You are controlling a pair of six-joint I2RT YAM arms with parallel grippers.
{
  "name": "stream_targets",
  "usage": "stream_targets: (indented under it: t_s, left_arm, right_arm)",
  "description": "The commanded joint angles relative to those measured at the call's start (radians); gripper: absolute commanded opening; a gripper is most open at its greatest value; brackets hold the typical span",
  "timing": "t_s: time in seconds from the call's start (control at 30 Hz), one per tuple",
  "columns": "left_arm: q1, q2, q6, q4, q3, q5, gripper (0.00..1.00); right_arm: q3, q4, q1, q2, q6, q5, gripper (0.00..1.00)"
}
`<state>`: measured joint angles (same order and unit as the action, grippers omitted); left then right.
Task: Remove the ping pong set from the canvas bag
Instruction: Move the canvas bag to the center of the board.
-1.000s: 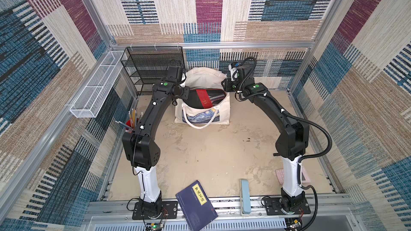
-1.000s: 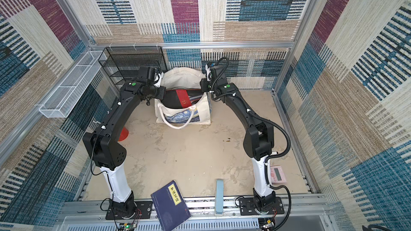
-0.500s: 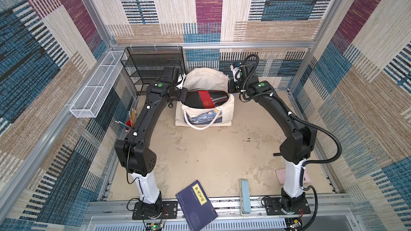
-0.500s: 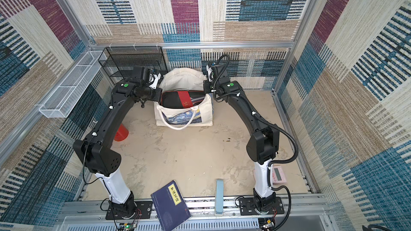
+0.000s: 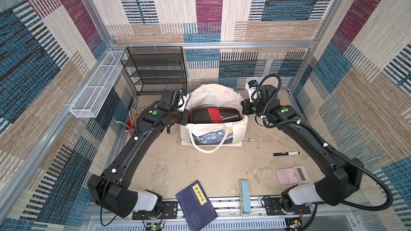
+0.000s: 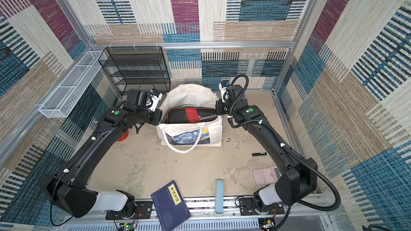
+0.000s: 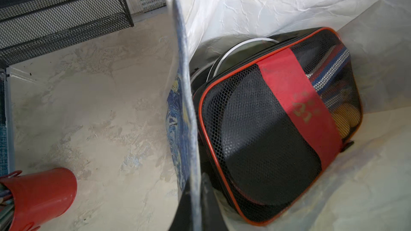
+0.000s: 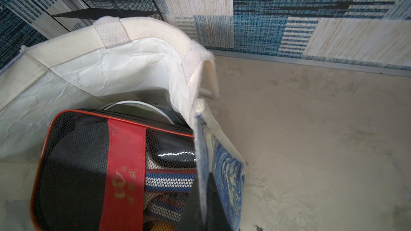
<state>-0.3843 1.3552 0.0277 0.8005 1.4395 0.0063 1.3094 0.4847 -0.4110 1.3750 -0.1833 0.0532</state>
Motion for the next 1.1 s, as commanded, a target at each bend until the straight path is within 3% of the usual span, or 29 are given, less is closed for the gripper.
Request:
stream_targets:
  t_s: [0.0,0.1,0.13,0.27,0.33,0.53,0.8,0.87,0.9,1.0,1.07]
  left_arm:
    - [-0.002,-0.039,0.021,-0.055,-0.039,0.013,0.00]
    - [-0.012,-0.063,0.023,-0.072,-0.076,0.097,0.00]
    - [-0.013,-0.066,0.021,-0.076,-0.085,0.106,0.04]
    - [-0.016,-0.041,0.003,-0.117,-0.063,0.092,0.57]
    - [-0.015,0.008,-0.008,-0.129,-0.007,0.090,0.75]
    - [-0.014,0.239,-0.032,-0.072,0.218,0.066,0.89]
    - [-0.014,0.457,-0.095,0.025,0.435,-0.102,0.90]
    - [-0.012,0.473,-0.106,0.026,0.450,-0.124,0.85]
    - [-0.013,0.478,-0.107,0.026,0.455,-0.123,0.77]
    - [-0.010,0.497,-0.105,0.025,0.473,-0.117,0.29]
    - [-0.008,0.514,-0.106,0.023,0.481,-0.111,0.11]
  right_arm:
    - [-0.088,-0.118,0.001,-0.074,-0.032,-0.010,0.00]
    - [-0.132,-0.134,0.002,-0.104,-0.039,0.005,0.00]
    - [-0.144,-0.142,0.001,-0.108,-0.037,0.014,0.00]
    - [-0.183,-0.177,0.000,-0.115,-0.026,0.052,0.00]
    - [-0.204,-0.200,-0.002,-0.124,-0.018,0.077,0.00]
    - [-0.262,-0.226,-0.009,-0.161,0.006,0.123,0.00]
    - [-0.308,-0.224,-0.011,-0.193,0.039,0.139,0.00]
    - [-0.310,-0.225,-0.011,-0.194,0.051,0.144,0.00]
    - [-0.309,-0.225,-0.011,-0.192,0.055,0.147,0.00]
    - [-0.306,-0.225,-0.010,-0.191,0.072,0.167,0.00]
    - [-0.301,-0.221,-0.011,-0.190,0.085,0.180,0.00]
